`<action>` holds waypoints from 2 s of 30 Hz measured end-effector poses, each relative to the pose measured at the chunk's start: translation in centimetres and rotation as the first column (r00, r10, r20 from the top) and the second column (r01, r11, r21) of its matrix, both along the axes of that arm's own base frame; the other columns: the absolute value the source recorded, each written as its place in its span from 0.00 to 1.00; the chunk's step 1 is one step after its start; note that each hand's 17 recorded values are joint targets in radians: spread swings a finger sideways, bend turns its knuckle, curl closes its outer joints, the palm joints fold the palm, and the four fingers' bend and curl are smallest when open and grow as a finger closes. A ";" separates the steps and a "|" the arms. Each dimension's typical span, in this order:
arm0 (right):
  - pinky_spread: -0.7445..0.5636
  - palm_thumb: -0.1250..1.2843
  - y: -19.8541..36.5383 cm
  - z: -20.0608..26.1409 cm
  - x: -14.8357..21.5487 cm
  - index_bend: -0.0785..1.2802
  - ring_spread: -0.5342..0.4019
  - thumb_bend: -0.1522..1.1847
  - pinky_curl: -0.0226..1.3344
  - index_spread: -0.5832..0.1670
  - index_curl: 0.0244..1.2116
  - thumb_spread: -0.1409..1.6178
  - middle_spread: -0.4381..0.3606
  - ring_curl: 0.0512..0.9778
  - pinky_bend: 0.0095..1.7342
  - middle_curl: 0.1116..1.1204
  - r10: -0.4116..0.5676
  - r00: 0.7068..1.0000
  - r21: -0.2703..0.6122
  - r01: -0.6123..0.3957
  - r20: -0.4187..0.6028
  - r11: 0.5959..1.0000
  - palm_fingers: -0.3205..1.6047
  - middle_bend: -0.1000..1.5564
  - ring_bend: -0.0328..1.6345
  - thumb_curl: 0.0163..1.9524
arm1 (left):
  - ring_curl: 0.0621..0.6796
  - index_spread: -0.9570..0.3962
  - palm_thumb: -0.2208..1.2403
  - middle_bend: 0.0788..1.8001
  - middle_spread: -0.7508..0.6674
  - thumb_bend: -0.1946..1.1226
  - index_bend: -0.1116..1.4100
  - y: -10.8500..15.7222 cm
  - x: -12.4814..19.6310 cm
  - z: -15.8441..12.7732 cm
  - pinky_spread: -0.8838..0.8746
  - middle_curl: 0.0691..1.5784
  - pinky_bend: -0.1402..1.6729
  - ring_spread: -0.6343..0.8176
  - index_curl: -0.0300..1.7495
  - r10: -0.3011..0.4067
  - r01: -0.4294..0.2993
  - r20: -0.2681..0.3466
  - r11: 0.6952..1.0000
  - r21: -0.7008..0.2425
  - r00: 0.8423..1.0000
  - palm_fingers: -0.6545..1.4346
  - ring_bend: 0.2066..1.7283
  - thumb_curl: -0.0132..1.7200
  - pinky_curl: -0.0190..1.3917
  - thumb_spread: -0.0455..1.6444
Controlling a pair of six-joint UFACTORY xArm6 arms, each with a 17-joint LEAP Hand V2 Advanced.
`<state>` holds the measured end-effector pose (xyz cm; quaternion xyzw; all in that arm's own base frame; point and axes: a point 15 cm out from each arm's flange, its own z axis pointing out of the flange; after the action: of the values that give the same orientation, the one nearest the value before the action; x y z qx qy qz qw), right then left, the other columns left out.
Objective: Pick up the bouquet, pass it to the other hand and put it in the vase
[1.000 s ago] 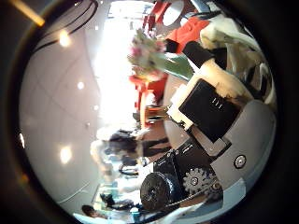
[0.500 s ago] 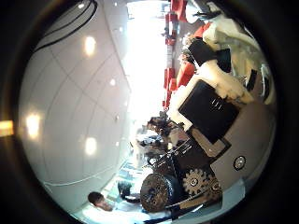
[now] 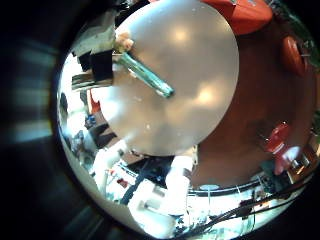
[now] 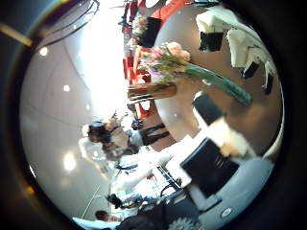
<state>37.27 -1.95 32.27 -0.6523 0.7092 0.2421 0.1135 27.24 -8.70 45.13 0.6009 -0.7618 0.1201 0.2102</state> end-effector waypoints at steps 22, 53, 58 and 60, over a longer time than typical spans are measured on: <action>0.54 0.52 8.9 -13.0 1.7 0.25 0.46 0.09 0.42 0.58 0.45 0.67 0.55 0.46 0.45 0.46 0.042 0.963 -0.316 -0.128 -0.266 0.940 0.24 0.47 0.67 0.25 | 0.18 0.78 0.27 0.07 0.76 0.13 0.19 1.0 -1.7 -0.6 0.78 0.20 0.18 0.78 0.23 -0.018 0.017 0.007 0.995 0.103 1.000 0.43 0.19 0.17 0.21 0.70; 0.27 0.65 8.7 -15.9 2.2 0.26 0.29 0.11 0.39 0.34 0.47 0.65 0.31 0.54 0.56 0.58 0.042 0.960 -0.411 -0.158 -0.278 0.898 0.51 0.49 0.74 0.24 | 0.18 0.78 0.27 0.07 0.76 0.13 0.19 1.2 -1.4 -0.9 0.78 0.20 0.18 0.78 0.22 -0.014 0.014 0.004 0.994 0.106 1.000 0.43 0.20 0.17 0.21 0.70; 0.24 0.72 7.3 -16.2 2.2 0.39 0.28 0.11 0.43 0.18 0.58 0.62 0.23 0.57 0.64 0.68 0.052 0.958 -0.490 -0.190 -0.281 0.851 0.69 0.56 0.77 0.26 | 0.18 0.78 0.27 0.07 0.76 0.13 0.19 1.2 -1.4 -0.8 0.77 0.20 0.18 0.78 0.22 -0.016 0.015 0.005 0.994 0.106 1.000 0.43 0.20 0.17 0.21 0.70; 0.26 0.75 7.2 -16.2 2.3 0.46 0.28 0.11 0.46 0.15 0.65 0.61 0.21 0.60 0.68 0.73 0.053 0.960 -0.507 -0.193 -0.276 0.840 0.71 0.58 0.78 0.26 | 0.18 0.78 0.27 0.07 0.76 0.13 0.19 1.2 -1.4 -0.8 0.77 0.20 0.18 0.78 0.22 -0.016 0.015 0.004 0.994 0.107 1.000 0.43 0.20 0.17 0.21 0.70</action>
<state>39.57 5.22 16.11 -0.6668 0.7131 0.1246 -0.1770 25.81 -7.49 44.32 0.6050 -0.7723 0.0791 0.1768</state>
